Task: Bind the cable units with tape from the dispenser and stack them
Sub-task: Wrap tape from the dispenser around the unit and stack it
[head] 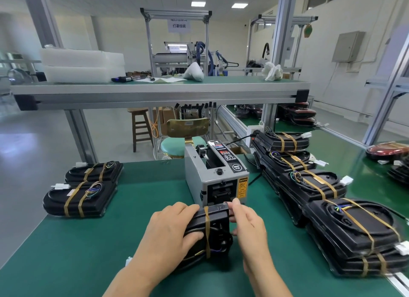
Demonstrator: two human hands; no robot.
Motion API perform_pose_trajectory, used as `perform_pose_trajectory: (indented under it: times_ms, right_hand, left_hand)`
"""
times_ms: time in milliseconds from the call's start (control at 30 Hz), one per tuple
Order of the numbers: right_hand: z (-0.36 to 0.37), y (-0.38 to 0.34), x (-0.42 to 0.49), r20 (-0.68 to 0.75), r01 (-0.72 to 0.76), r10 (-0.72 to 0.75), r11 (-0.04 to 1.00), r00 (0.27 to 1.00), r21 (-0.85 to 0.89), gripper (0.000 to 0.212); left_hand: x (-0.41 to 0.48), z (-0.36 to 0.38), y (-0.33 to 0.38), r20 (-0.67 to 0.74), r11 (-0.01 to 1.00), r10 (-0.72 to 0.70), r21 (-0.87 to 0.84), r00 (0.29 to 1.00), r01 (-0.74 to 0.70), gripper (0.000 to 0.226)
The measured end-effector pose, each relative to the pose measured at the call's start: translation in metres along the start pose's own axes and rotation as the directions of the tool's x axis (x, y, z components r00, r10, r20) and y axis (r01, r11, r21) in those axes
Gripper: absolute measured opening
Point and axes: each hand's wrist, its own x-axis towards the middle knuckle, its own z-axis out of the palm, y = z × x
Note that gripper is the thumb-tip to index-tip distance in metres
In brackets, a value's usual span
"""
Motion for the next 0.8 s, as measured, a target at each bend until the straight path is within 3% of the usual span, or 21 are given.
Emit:
perform_pose_trajectory:
  times_ms: [67,167,233,333,400,467,533,633,800]
  right_hand:
    - [0.001,0.003,-0.005,0.158,-0.022,0.013,0.998,0.987,0.056,0.027]
    - [0.008,0.011,-0.01,0.408,0.053,-0.051,0.999,0.912,0.006,0.053]
    - [0.017,0.014,-0.008,0.44,0.115,-0.093,0.993,0.893,-0.024,0.068]
    - [0.03,0.016,-0.004,0.393,0.094,-0.083,0.996,0.916,-0.008,0.063]
    - [0.043,0.019,-0.003,0.373,0.065,-0.056,0.998,0.926,-0.011,0.06]
    - [0.059,0.021,-0.004,0.354,0.019,-0.018,1.0,0.935,0.001,0.056]
    - [0.078,0.02,-0.005,0.341,-0.051,0.034,0.998,0.939,0.042,0.058]
    - [0.108,0.014,-0.005,0.334,-0.152,0.114,0.984,0.936,0.088,0.062]
    - [0.156,0.01,-0.015,0.376,-0.331,0.291,0.943,0.88,0.043,0.081]
  left_hand:
    - [-0.001,-0.003,-0.008,-0.006,0.999,-0.034,-0.025,0.999,0.033,0.052]
    - [-0.003,-0.008,-0.022,-0.01,0.989,-0.103,-0.108,0.995,0.102,0.052]
    - [-0.006,-0.01,-0.033,0.005,0.976,-0.162,-0.144,0.987,0.161,0.053]
    - [-0.014,-0.011,-0.053,-0.004,0.91,-0.32,-0.28,0.947,0.306,0.066]
    - [-0.022,-0.011,-0.068,0.018,0.748,-0.499,-0.496,0.866,0.441,0.073]
    - [-0.03,-0.012,-0.081,0.074,0.523,-0.642,-0.685,0.763,0.507,0.064]
    - [-0.039,-0.014,-0.094,0.117,0.393,-0.698,-0.762,0.706,0.515,0.049]
    - [-0.049,-0.021,-0.108,0.101,0.378,-0.696,-0.791,0.711,0.482,0.03]
    - [-0.052,-0.038,-0.136,-0.012,0.476,-0.771,-0.676,0.637,0.563,0.032]
